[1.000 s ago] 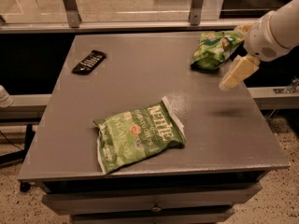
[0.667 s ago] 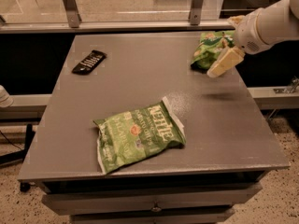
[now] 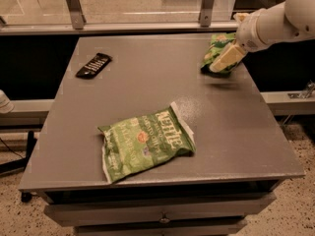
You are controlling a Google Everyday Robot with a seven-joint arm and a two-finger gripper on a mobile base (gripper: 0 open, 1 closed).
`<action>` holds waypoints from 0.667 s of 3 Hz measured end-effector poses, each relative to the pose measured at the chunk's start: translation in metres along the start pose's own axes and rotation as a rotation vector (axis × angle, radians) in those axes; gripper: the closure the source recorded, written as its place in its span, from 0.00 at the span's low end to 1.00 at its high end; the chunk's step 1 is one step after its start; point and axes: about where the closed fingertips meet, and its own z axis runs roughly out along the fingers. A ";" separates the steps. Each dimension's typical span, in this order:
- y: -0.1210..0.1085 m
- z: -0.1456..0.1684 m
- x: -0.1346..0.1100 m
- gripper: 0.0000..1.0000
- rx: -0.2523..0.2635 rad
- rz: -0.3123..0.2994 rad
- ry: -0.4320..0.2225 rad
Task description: Move green rice chip bag near green jalapeno chip bag
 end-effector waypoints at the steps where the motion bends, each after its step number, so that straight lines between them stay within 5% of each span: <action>1: 0.004 0.012 0.012 0.00 -0.017 0.003 0.029; 2: 0.013 0.019 0.016 0.17 -0.047 0.002 0.047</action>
Offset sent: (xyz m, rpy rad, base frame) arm -0.0022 0.0013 -0.0374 -0.0461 0.0929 0.0087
